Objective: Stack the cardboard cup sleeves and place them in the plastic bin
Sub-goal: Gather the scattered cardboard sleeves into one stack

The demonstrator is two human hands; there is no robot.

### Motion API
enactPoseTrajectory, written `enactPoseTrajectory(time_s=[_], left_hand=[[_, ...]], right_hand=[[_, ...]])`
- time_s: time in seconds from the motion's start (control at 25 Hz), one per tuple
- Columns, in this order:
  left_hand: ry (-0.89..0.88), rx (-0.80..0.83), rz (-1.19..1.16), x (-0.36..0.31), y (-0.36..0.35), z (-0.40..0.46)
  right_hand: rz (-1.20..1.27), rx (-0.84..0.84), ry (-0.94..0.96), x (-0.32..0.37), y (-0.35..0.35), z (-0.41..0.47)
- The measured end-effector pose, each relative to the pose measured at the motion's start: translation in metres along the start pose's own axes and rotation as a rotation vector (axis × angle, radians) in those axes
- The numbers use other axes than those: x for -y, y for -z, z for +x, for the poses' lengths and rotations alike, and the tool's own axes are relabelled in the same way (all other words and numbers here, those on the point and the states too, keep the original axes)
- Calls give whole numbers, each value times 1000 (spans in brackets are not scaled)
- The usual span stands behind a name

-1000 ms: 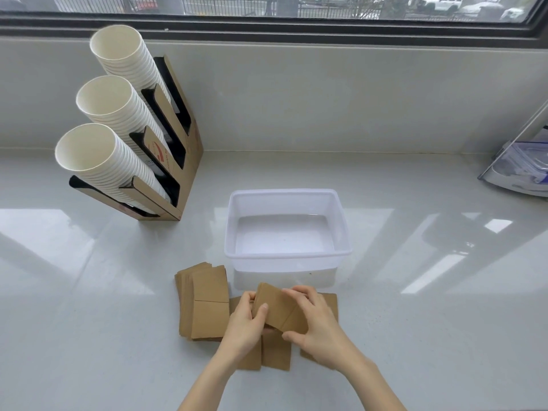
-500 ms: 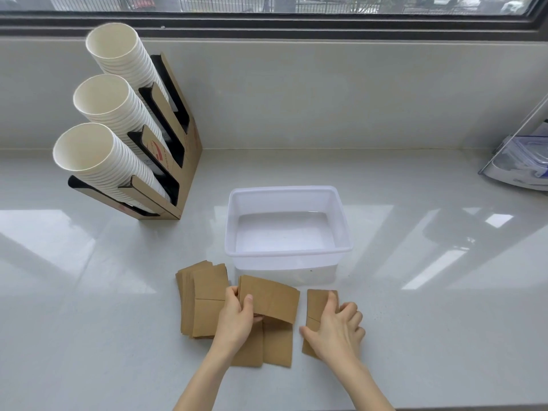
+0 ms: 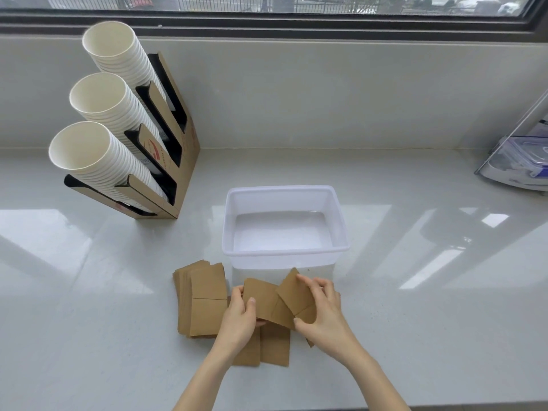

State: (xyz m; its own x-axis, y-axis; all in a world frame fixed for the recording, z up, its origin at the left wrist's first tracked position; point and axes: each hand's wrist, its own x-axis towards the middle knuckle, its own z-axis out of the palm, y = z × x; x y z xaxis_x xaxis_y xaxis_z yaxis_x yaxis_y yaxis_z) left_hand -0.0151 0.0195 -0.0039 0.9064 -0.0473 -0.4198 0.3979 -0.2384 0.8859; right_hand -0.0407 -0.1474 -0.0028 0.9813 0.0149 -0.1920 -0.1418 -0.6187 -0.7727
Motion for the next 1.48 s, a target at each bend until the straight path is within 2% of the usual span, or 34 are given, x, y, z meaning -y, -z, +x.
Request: enactPoseTrajectory(time_s=[0.2,0.64,0.84,1.0,1.16,1.4,1.48], left_hand=[[26,75,-61,-2,-3,-3],[40,205,-185,-5,-1,-10],[-51,117,-65,-2,3,-8],[-95,-4,-102,-7,19,-7],[-123,-109,-143,-11,38,-6],[-141,-182,-215,-13,51,-4],[-139,-183,-218,-13,51,-4]], right_hand=[[-169,120,194,7,-4,5],[-267,135,293,11,-1,6],[-249,153,301,16,-4,7],[-34,76,198,13,-5,11],[82,86,29,5,-8,15],[-308,139,-96,4,-33,23],[-355,135,-149,7,-39,26]])
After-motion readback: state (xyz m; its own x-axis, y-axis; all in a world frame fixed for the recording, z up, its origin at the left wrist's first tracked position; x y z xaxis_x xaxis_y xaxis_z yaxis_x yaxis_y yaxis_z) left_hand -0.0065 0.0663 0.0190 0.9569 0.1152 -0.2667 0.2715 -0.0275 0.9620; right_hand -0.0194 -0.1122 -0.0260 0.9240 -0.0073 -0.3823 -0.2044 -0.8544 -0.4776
